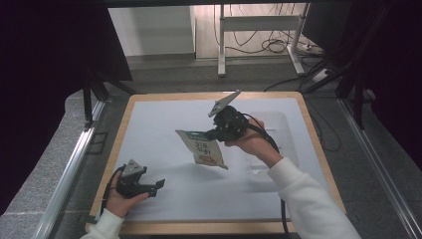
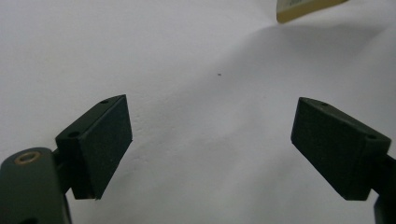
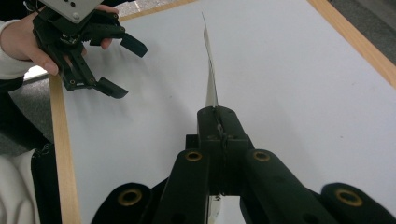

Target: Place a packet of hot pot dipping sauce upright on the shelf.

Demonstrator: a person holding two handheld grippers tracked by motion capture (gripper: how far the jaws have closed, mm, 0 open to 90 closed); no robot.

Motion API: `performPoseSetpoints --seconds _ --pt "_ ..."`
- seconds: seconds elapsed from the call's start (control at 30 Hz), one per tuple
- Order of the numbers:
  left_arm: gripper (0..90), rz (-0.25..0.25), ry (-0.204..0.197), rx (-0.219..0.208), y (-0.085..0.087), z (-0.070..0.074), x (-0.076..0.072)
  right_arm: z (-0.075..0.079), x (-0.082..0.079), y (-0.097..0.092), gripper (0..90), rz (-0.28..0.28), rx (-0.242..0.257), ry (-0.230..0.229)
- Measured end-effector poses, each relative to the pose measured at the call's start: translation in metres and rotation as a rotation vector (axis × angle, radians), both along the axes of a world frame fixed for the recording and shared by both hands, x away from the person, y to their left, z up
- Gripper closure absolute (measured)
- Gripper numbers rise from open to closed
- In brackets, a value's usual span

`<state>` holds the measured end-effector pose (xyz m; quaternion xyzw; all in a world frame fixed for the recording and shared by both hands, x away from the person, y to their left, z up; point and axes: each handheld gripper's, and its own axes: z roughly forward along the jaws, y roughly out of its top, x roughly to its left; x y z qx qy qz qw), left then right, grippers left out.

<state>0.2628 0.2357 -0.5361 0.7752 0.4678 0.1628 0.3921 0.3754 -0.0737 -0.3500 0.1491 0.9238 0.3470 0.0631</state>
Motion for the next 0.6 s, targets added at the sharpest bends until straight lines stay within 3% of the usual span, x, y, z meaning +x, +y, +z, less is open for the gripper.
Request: performPoseSetpoints --seconds 0.6 --pt "12.3 -0.001 0.007 0.007 -0.001 -0.001 0.0 0.015 -0.003 -0.019 89.5 -0.014 0.004 -0.018"
